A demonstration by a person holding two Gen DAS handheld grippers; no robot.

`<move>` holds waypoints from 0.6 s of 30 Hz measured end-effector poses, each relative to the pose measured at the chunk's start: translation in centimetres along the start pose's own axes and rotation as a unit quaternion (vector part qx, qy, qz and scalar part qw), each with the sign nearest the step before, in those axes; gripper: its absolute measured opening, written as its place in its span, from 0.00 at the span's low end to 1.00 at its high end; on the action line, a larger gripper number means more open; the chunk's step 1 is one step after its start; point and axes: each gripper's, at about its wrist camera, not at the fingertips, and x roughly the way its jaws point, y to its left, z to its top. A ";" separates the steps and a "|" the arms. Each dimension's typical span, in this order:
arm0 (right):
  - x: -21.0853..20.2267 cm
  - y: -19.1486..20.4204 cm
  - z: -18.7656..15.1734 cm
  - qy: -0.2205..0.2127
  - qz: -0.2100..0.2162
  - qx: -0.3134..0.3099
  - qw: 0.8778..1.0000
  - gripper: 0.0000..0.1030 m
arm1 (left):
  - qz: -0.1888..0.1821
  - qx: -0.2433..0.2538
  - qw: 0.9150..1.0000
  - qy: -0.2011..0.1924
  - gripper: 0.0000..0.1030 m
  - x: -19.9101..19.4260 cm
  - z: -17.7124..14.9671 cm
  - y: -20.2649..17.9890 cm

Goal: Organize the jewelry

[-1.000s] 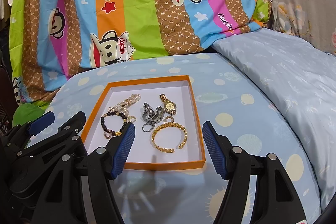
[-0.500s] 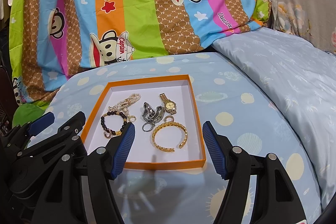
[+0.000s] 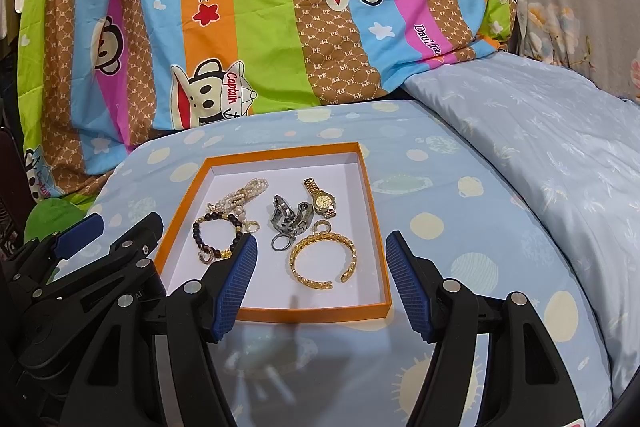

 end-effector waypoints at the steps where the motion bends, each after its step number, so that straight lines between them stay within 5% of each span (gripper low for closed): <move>1: 0.0 -0.1 0.0 0.000 0.000 0.000 1.000 0.64 | 0.000 0.000 1.000 0.000 0.60 0.0 0.0 0.0; 18: -0.1 -0.4 -0.4 0.004 -0.006 0.002 1.000 0.64 | 0.005 -0.004 1.000 0.007 0.66 0.2 -0.2 -0.1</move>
